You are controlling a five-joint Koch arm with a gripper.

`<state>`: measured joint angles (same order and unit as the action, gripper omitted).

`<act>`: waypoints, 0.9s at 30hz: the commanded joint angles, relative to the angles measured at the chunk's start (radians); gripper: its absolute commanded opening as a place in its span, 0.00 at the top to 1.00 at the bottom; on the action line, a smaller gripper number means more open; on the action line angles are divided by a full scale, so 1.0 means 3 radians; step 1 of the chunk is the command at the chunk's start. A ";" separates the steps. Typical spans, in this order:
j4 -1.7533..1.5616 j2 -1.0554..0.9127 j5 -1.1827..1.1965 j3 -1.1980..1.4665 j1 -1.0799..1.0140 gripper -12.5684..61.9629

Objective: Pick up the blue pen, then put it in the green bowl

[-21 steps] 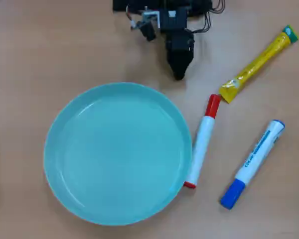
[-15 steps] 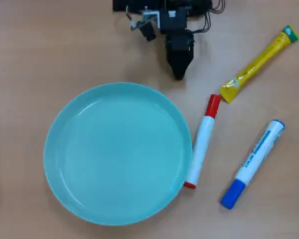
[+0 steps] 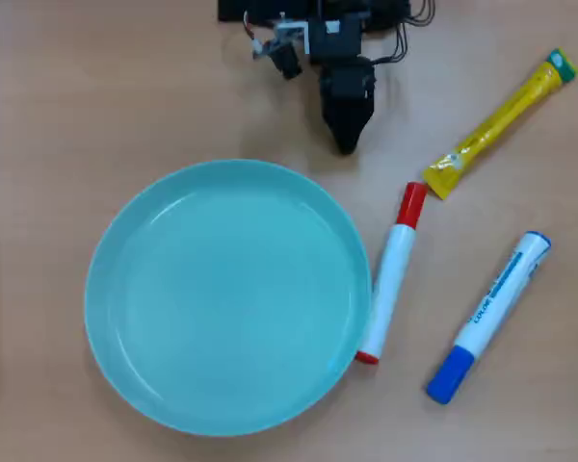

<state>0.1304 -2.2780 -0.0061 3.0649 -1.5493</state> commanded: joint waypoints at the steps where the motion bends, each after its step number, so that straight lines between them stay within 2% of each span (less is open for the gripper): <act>1: 0.0389 -0.0307 -0.0056 -0.0010 -0.0026 0.92; 18: 0.2454 -0.0194 -0.0164 -0.1856 0.0337 0.91; 27: 0.2812 -0.0046 -0.0496 -0.2516 0.0654 0.91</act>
<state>0.9725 -2.2688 -0.1319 2.4191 -1.3576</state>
